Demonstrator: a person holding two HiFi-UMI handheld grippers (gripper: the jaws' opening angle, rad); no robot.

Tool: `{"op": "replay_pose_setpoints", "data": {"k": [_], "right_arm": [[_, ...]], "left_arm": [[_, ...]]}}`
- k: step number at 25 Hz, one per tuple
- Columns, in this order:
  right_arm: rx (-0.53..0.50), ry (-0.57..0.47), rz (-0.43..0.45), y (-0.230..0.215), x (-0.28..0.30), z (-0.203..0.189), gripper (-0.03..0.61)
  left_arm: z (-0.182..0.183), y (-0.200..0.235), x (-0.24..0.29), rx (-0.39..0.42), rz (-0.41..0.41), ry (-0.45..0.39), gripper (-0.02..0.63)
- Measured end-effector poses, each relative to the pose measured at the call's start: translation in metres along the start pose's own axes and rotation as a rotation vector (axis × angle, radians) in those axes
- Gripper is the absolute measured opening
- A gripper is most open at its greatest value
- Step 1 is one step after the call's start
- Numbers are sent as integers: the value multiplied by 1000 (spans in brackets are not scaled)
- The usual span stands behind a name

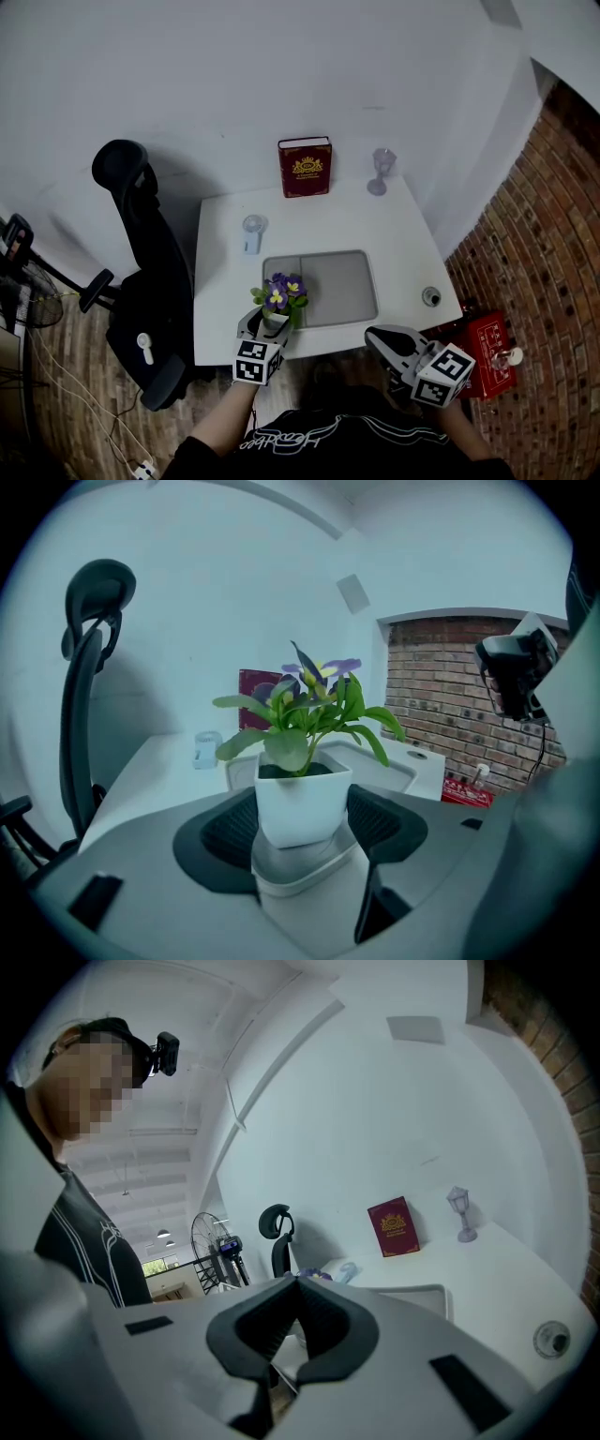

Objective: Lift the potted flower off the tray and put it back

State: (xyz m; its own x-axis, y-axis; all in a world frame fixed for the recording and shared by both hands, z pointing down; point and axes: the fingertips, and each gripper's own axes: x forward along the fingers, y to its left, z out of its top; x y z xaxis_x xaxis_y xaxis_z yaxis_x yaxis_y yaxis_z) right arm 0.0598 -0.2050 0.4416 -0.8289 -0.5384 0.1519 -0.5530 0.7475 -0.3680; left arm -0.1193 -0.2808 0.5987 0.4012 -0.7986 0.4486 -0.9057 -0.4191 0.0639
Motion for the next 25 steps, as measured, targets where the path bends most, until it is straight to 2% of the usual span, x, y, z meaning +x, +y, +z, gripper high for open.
{"op": "replay_pose_setpoints", "data": {"k": [10, 14, 18, 25], "right_arm": [[-18, -24, 22, 23, -10, 0, 2], [-15, -29, 29, 31, -13, -2, 2], [-10, -33, 35, 35, -15, -5, 2], [-9, -35, 50, 52, -16, -12, 2]], "left_arm": [[35, -20, -45, -23, -36, -76, 314], [54, -33, -71, -17, -75, -111, 314], [68, -44, -96, -46, -118, -148, 314], [79, -67, -143, -40, -177, -179, 313]]}}
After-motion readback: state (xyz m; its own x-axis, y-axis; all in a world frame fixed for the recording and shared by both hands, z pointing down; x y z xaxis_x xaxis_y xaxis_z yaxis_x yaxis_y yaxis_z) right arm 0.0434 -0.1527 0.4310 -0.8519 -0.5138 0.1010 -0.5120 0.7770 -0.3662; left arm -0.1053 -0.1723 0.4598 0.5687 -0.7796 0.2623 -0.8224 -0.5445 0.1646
